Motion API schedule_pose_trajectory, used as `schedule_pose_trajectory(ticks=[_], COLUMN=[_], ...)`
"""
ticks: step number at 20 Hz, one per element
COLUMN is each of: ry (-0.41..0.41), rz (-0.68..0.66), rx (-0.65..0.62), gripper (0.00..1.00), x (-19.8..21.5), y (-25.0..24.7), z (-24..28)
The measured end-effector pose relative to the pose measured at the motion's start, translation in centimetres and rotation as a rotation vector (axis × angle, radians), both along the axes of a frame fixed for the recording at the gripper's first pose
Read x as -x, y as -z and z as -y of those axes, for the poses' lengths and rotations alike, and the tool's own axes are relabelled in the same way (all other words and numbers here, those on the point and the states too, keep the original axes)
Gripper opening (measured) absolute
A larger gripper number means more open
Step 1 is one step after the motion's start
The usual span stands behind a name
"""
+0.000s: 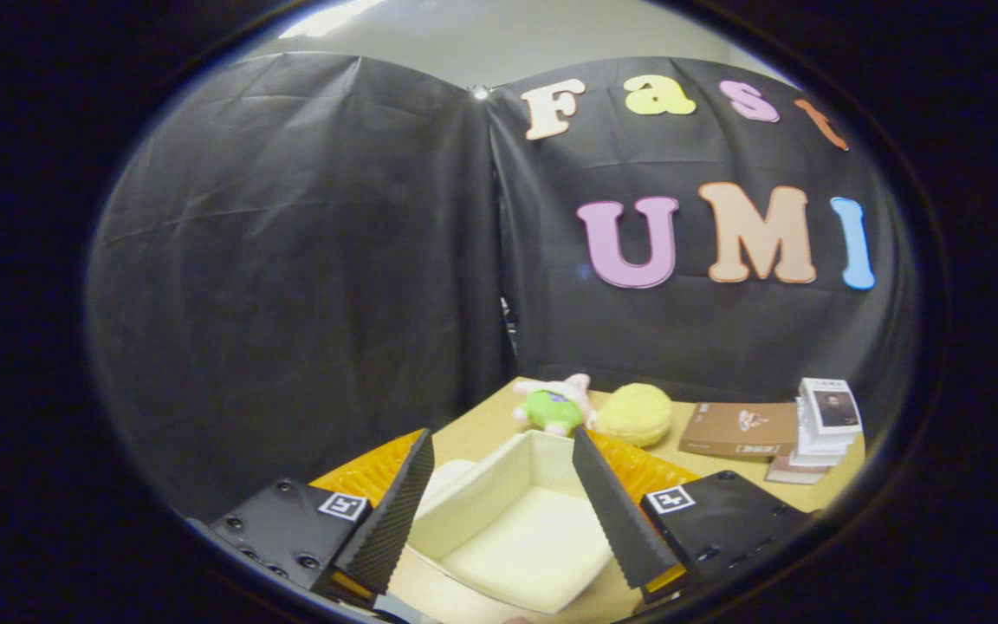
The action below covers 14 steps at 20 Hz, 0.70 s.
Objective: Open the storage box then place both shoes into the box .Put the left shoe in first, then the right shoe, with the right side of both shoes facing outward in a uniform manner.
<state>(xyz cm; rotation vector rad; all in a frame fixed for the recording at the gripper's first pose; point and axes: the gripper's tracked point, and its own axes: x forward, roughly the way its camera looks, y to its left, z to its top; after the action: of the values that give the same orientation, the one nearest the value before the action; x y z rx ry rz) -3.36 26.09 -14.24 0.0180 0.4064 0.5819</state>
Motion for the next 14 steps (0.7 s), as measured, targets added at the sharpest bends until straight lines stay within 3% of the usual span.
schedule_pose_trajectory(ticks=[5,14], ry=[0.112,0.259], rz=[0.000,-0.113], rx=[0.072,0.172], gripper=[1.00,1.00], x=[-1.2,-0.4], y=[1.8,8.3], z=[8.5,20.7])
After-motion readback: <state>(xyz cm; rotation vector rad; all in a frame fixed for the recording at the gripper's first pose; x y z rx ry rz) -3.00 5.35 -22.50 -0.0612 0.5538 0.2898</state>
